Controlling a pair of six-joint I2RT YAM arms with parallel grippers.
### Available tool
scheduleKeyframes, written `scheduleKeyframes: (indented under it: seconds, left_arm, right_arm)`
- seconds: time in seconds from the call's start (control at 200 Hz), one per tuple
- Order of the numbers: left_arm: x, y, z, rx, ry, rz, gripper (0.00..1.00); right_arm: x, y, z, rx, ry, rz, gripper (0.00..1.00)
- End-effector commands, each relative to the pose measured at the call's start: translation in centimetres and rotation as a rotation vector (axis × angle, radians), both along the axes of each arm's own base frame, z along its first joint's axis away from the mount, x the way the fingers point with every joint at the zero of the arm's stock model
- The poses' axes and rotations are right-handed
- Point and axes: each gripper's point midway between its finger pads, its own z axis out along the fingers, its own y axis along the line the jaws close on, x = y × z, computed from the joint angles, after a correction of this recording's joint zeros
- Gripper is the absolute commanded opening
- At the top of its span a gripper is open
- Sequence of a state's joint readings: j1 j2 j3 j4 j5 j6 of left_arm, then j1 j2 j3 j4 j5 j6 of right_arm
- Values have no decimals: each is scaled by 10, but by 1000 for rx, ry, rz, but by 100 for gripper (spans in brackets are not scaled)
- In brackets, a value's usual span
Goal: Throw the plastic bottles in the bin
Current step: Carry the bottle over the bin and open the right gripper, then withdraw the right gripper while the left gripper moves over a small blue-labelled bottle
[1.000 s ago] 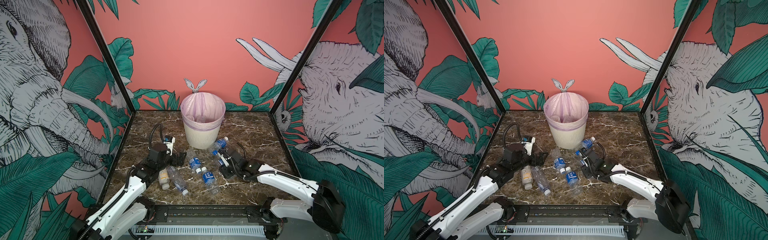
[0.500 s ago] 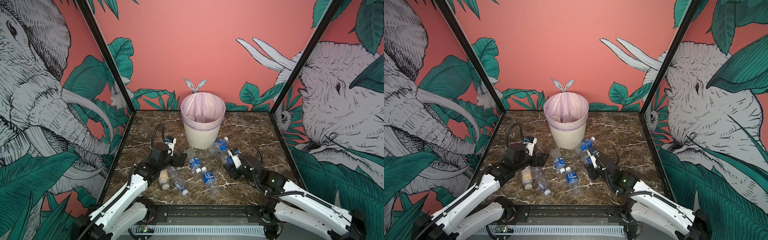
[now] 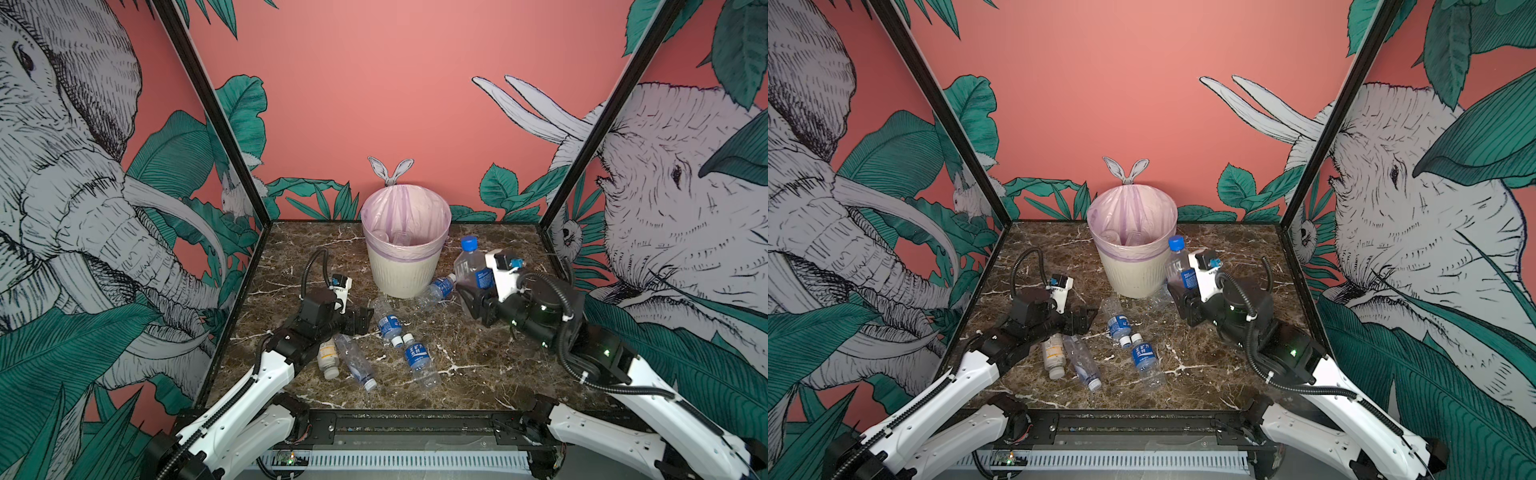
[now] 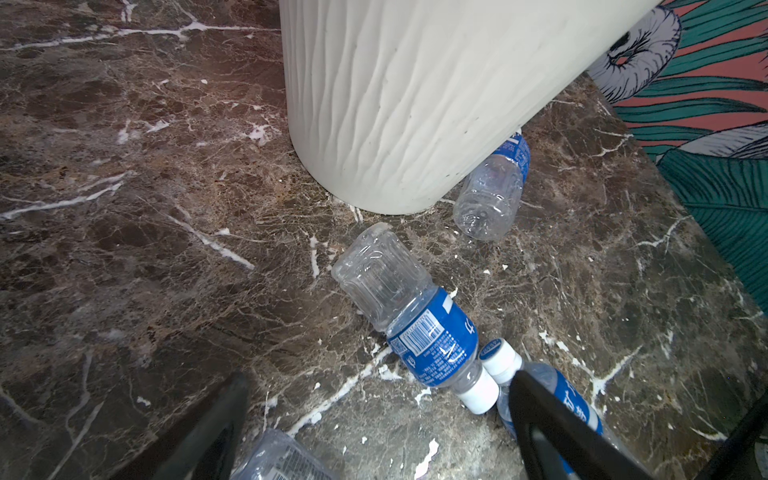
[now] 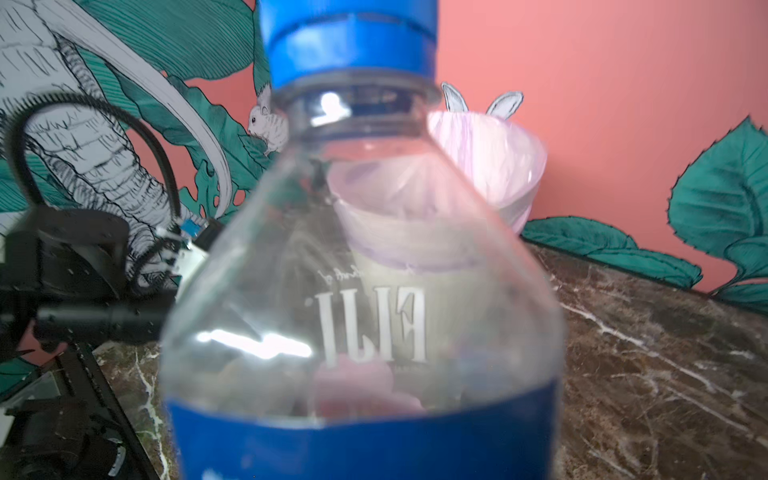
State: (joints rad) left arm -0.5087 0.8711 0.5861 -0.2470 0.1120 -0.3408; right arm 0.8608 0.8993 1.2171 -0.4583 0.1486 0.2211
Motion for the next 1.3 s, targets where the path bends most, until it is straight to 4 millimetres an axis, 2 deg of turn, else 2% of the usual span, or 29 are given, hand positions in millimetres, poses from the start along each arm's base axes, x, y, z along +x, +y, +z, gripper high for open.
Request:
scheduleKeyframes:
  seconds: [0.0, 0.085, 0.185, 0.23, 0.245, 0.265, 0.31, 0.325, 0.355, 0.43, 0.575, 0.665, 0.945, 1.005, 1.02, 1.09, 1.295]
  left_arm:
    - [-1, 0, 0, -22, -11, 3, 99]
    - [-1, 0, -3, -31, -6, 8, 99]
    - [-2, -1, -6, -41, -1, 9, 98]
    - [-3, -1, -7, -45, 2, 8, 99]
    - [-3, -2, -7, -47, 3, 7, 99]
    - [-3, -2, -6, -48, 2, 6, 99]
    - [-4, -2, -7, -50, 7, 7, 98]
    - [-4, -2, -7, -51, 8, 7, 99]
    - [-5, -1, -6, -51, 8, 6, 99]
    - [-6, 0, -4, -46, 7, 10, 99]
    - [-10, 7, -1, -32, 2, 31, 100]
    - [-12, 9, -2, -25, 7, 33, 100]
    - [-16, 17, -6, 16, 30, 53, 100]
    - [-16, 20, -5, 27, 32, 62, 100]
    - [-17, 20, -5, 30, 34, 64, 100]
    - [-18, 22, -4, 36, 38, 70, 100]
    - [-22, 31, -2, 70, 57, 106, 99]
  right_arm:
    - [19, 15, 44, -47, -75, -12, 57]
    - [45, 31, 84, -63, -132, -43, 55]
    - [96, 60, 108, -57, -134, -61, 55]
    - [126, 70, 110, -49, -112, -77, 62]
    - [140, 76, 104, -59, -93, -85, 67]
    - [149, 75, 108, -53, -86, -99, 77]
    - [182, 79, 98, -72, -46, -148, 98]
    - [187, 75, 103, -65, -44, -167, 99]
    - [204, 75, 94, -73, -18, -202, 99]
    - [221, 66, 98, -58, -22, -260, 99]
    - [214, 63, 125, 16, -76, -235, 99]
    - [203, 60, 125, 40, -89, -213, 99]
    - [174, 38, 90, -13, -35, -219, 99]
    - [174, 37, 73, -35, -11, -225, 99]
    - [165, 31, 82, -18, -26, -225, 99]
    - [157, 25, 74, -16, -18, -225, 99]
    - [137, 16, 33, -24, 51, -210, 99]
